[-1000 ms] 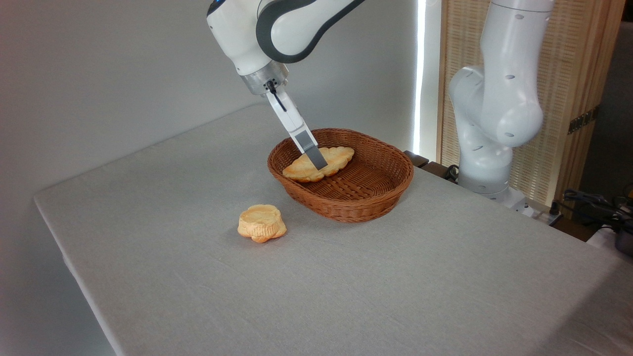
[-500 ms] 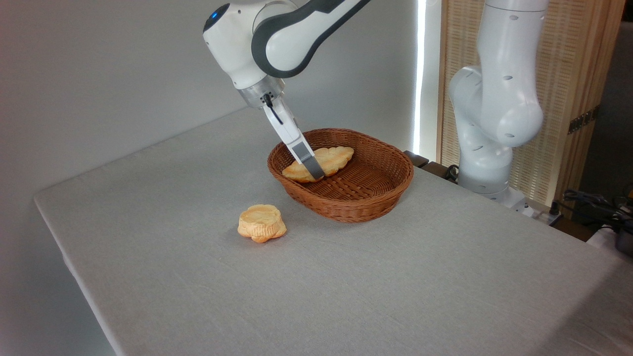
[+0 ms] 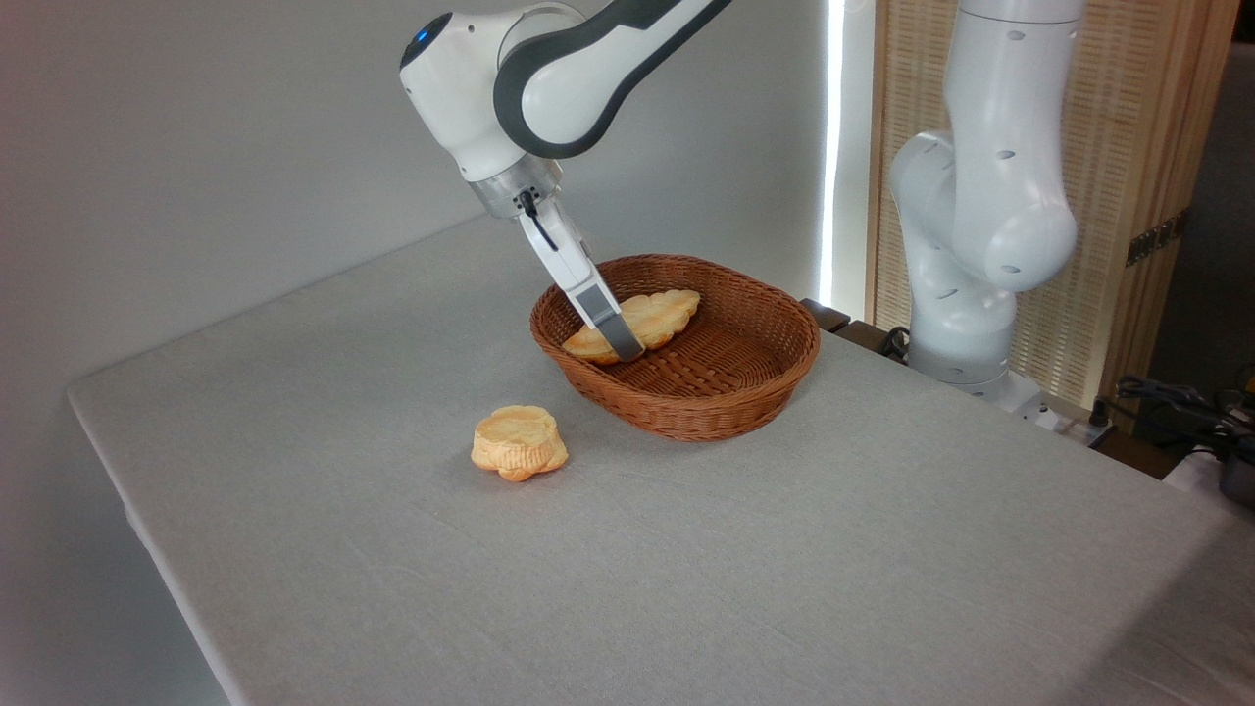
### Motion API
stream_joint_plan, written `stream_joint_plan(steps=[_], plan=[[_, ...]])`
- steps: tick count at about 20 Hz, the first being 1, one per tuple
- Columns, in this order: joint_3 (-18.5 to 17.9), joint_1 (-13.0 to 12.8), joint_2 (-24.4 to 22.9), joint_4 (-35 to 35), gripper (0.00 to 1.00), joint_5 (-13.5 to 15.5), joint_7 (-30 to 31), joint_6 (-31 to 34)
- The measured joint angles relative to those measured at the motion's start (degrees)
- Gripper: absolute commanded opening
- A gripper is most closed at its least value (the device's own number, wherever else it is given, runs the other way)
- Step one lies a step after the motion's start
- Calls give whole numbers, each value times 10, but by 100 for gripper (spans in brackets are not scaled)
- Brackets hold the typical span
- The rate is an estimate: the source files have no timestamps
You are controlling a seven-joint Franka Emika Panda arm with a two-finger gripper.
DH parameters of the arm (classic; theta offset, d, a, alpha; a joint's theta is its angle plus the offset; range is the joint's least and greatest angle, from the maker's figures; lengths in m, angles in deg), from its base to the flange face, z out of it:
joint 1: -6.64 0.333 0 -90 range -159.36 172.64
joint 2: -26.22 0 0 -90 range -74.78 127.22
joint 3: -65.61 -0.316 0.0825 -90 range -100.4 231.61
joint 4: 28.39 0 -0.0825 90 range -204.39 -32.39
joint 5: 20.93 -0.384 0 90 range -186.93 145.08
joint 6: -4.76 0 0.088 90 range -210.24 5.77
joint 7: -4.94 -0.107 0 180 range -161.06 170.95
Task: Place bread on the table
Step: 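Lower the gripper fingers onto the flat pastry and close on it, then lift the pastry out of the basket and carry it beside the bun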
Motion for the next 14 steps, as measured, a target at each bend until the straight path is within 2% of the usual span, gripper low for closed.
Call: stream_joint_plan(steps=[8,14], plan=[[0,0,0,13,42,-2,0,8],[-10,3,-12,110,46,-2,0,89]])
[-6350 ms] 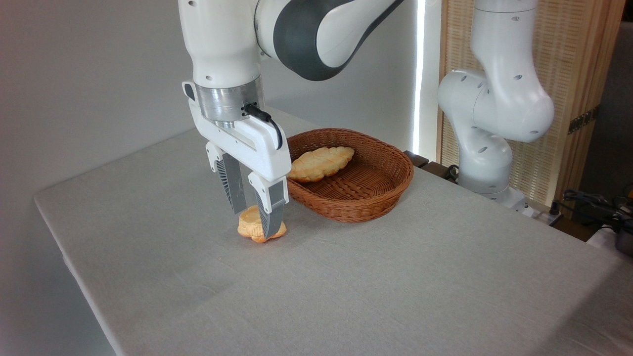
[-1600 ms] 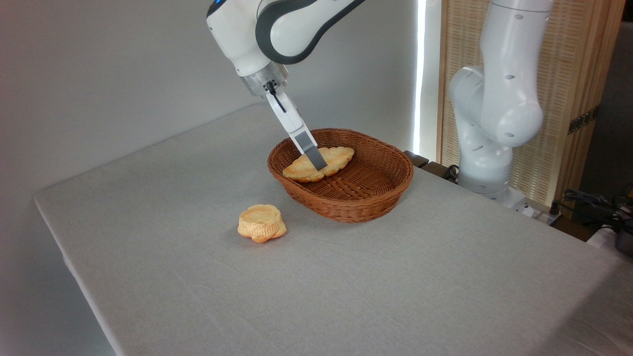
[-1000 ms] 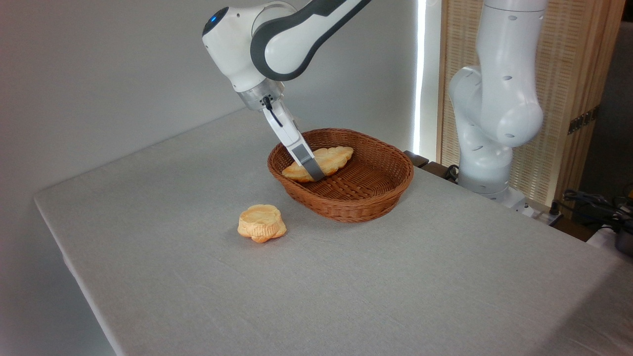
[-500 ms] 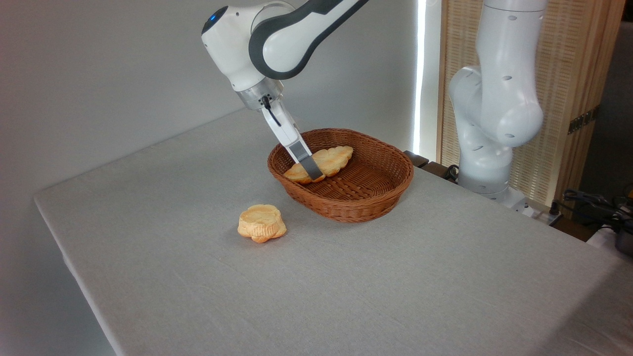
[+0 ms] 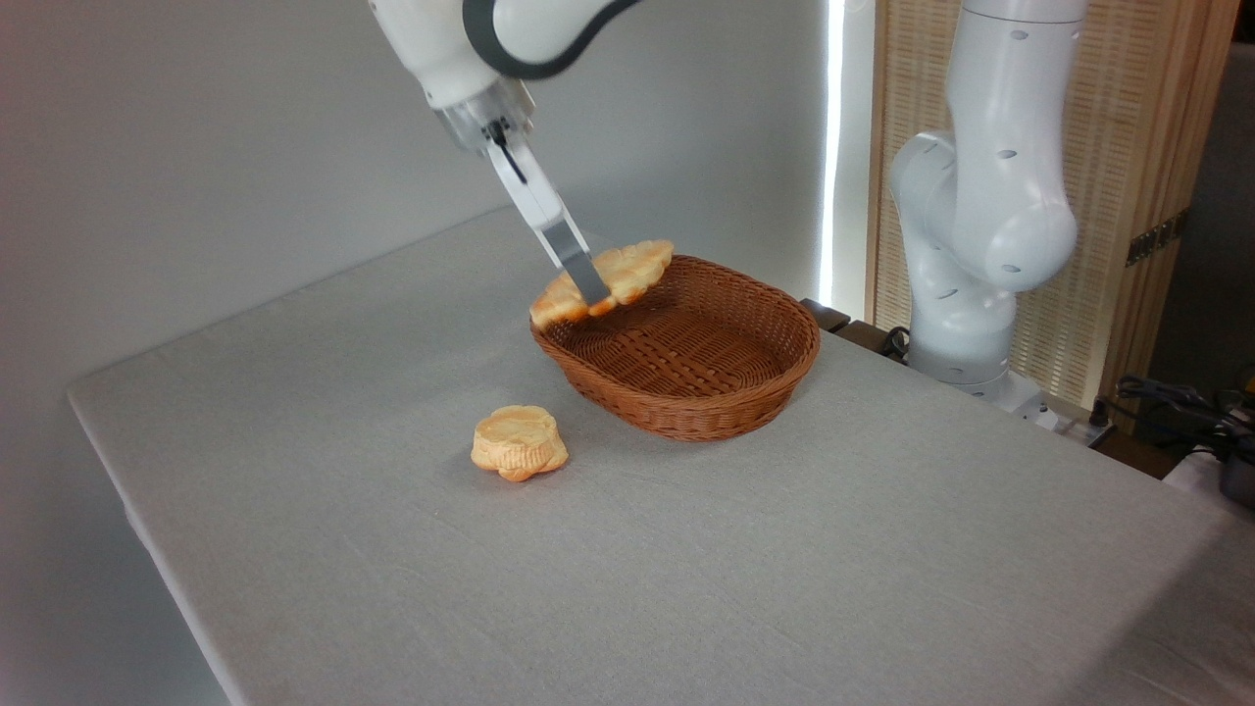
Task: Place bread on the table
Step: 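Lift the pastry out of the basket and carry it beside the bun, then lower the pastry onto the table next to the bun and release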
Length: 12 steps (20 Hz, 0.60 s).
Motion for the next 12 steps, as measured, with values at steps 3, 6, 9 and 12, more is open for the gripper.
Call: stream_joint_plan(steps=[3,6,9,12], plan=[[-20,1,-4,33,46,0,0,13],[-44,3,-2,54,46,0,0,2],[-66,5,10,56,49,0,0,-67],[-87,10,31,56,62,0,0,-156]])
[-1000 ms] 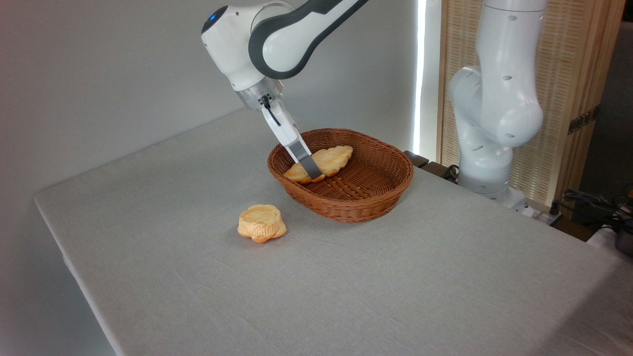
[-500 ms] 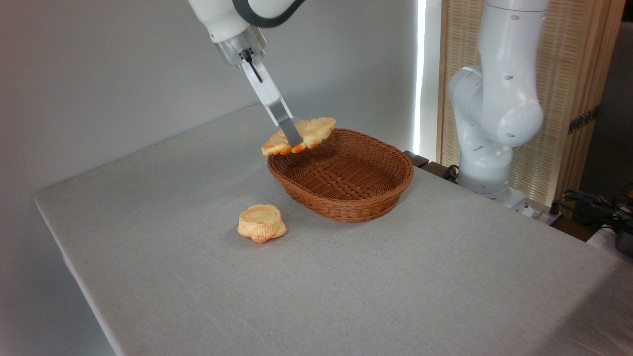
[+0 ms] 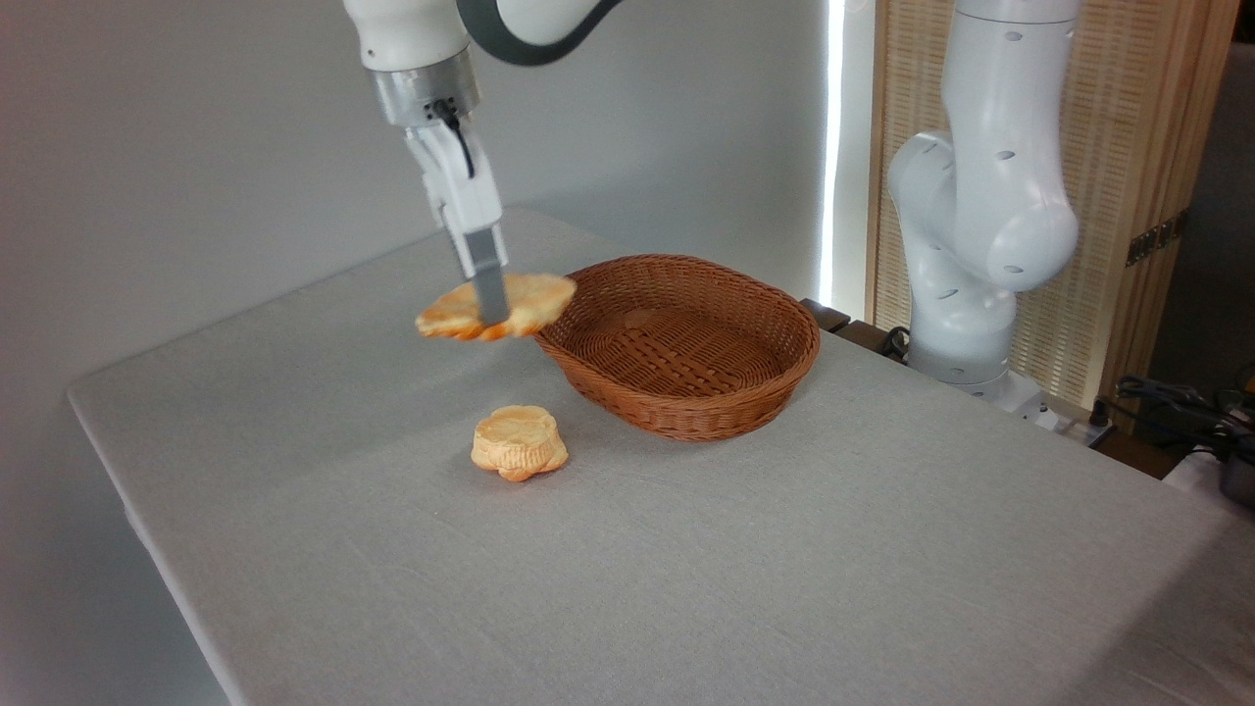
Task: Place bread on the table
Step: 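Lower the pastry onto the table next to the bun and release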
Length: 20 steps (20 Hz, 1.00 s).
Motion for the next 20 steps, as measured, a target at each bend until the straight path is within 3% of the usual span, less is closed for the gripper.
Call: stream_joint_plan(steps=[1,2,5,11,20], plan=[[-5,1,8,0,76,0,0,-27],[-8,2,16,0,100,0,0,-48],[-10,2,43,0,100,0,15,-89],[-9,0,83,1,100,0,23,-97],[-19,1,88,9,100,0,25,-97]])
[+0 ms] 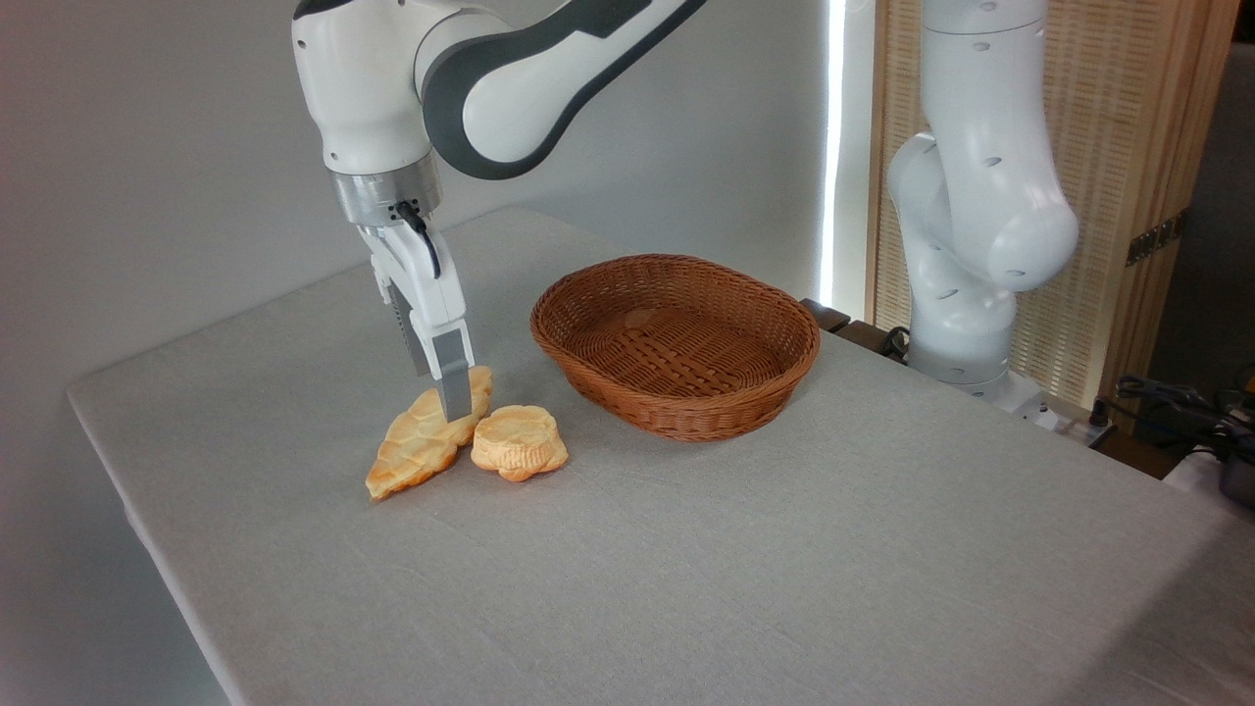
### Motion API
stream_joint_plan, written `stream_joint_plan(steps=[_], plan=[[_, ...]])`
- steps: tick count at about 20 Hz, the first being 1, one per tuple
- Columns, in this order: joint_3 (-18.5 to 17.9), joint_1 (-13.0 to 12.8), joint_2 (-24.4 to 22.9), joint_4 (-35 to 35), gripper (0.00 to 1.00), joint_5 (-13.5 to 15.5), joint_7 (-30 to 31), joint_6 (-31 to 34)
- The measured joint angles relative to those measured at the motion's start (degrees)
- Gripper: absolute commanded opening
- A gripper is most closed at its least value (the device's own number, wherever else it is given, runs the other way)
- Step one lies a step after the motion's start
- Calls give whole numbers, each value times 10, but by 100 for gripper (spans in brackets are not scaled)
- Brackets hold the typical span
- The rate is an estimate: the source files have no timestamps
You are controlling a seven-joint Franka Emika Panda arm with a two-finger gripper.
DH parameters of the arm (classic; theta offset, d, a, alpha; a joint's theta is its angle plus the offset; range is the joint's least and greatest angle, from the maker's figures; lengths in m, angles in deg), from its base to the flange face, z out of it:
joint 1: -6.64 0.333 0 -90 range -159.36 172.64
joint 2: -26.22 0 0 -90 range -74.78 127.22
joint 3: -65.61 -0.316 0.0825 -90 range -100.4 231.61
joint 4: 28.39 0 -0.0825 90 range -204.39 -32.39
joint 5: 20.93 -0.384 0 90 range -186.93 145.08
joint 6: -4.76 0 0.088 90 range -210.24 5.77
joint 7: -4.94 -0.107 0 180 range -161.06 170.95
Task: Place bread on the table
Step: 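Lower the pastry onto the table next to the bun and release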
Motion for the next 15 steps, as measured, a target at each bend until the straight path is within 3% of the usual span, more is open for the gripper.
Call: stream_joint_plan(steps=[10,15], plan=[[-129,5,-11,19,100,-16,2,0],[-163,5,-26,21,100,-16,19,0]])
